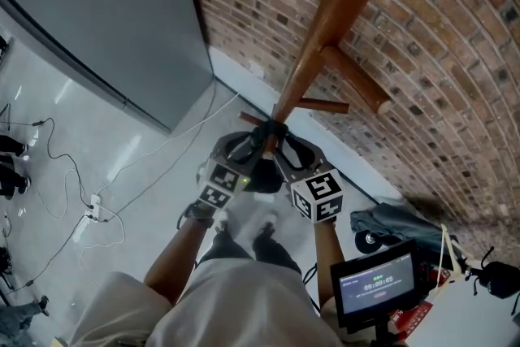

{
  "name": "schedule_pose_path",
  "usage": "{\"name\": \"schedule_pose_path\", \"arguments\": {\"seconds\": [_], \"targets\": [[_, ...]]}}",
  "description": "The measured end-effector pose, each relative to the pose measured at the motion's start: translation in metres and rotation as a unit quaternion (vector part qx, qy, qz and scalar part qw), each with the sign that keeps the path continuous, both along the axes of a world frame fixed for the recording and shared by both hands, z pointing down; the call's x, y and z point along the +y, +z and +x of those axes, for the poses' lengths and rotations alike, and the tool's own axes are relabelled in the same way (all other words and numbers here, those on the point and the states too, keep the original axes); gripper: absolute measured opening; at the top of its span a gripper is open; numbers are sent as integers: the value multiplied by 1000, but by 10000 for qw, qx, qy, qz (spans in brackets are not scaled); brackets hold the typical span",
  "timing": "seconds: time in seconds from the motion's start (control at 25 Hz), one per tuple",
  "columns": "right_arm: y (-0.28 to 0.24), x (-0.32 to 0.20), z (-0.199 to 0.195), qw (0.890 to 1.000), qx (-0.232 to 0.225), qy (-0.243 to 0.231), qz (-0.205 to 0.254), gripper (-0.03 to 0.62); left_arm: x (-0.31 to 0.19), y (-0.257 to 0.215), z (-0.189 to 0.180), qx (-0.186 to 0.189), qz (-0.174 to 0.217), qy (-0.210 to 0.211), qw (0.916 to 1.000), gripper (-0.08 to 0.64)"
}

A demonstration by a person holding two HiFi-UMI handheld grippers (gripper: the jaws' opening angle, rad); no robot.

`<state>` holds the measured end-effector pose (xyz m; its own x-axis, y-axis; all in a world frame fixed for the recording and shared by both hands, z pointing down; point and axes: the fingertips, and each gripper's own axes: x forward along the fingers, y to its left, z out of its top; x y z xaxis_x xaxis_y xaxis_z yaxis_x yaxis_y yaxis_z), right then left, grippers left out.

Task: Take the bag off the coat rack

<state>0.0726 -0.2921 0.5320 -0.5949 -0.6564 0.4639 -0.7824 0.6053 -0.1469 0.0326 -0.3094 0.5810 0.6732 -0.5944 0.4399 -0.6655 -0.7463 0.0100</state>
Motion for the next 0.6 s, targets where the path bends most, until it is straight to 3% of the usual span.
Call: {"name": "schedule_pose_path", "arguments": {"seconds": [0.28,0.6], "targets": [[2,-4,-5,9999,-81,-30,64,127,-3,3,7,126,-67,0,9999,152],[1,-4,-10,9999,67,-67,133,106,-2,2,4,140,-51,-95,9998,87]]}}
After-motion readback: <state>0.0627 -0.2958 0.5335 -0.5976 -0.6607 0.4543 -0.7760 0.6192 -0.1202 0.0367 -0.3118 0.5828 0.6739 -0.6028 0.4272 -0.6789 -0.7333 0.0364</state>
